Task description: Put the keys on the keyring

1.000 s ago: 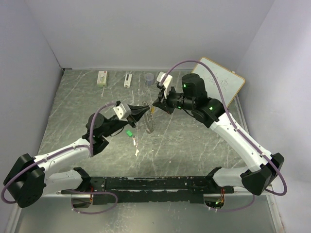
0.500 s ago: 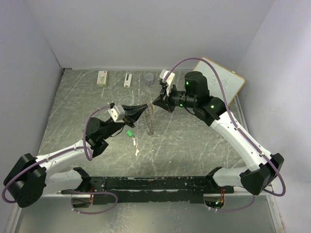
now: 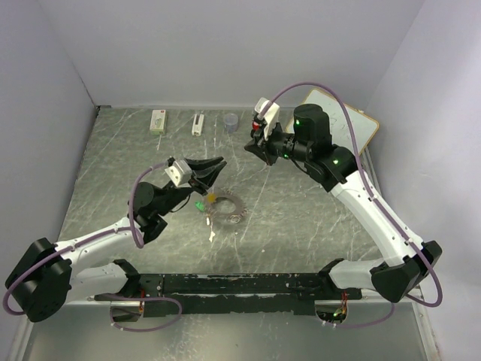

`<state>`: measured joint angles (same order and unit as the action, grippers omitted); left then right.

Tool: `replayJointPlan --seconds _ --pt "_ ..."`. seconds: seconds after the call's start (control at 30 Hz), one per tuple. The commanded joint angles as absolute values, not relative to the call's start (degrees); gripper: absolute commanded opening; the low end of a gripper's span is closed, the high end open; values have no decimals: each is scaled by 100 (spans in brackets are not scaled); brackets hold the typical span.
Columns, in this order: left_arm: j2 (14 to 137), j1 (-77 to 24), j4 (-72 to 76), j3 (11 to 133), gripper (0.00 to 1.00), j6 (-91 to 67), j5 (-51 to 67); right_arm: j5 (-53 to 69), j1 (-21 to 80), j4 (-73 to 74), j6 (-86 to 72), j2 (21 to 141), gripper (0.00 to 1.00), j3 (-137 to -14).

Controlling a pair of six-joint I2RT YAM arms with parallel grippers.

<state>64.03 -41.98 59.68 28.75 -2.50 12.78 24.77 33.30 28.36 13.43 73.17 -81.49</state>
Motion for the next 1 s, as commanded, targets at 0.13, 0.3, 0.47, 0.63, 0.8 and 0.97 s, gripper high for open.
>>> replayJointPlan --seconds 0.13,0.3,0.47,0.63,0.8,0.97 --pt "6211 -4176 5780 2841 30 -218 966 2400 3296 2830 1391 7265 0 -8132" --pt "5993 -4177 5192 2964 36 -269 594 2110 3287 2146 948 7126 0 -7427" --pt "5691 -4166 3947 3179 57 -569 -688 1670 3298 1576 164 7317 6 -6723" --pt "5386 -4138 3025 3319 84 -1002 -2056 2112 3531 1366 91 7853 34 -6563" --pt "5134 -3918 2086 3521 100 -1459 -2770 1863 4137 1146 117 8601 39 -6609" --pt "4859 -3596 1463 3637 100 -1725 -2994 1268 4782 1099 75 9522 40 -6935"
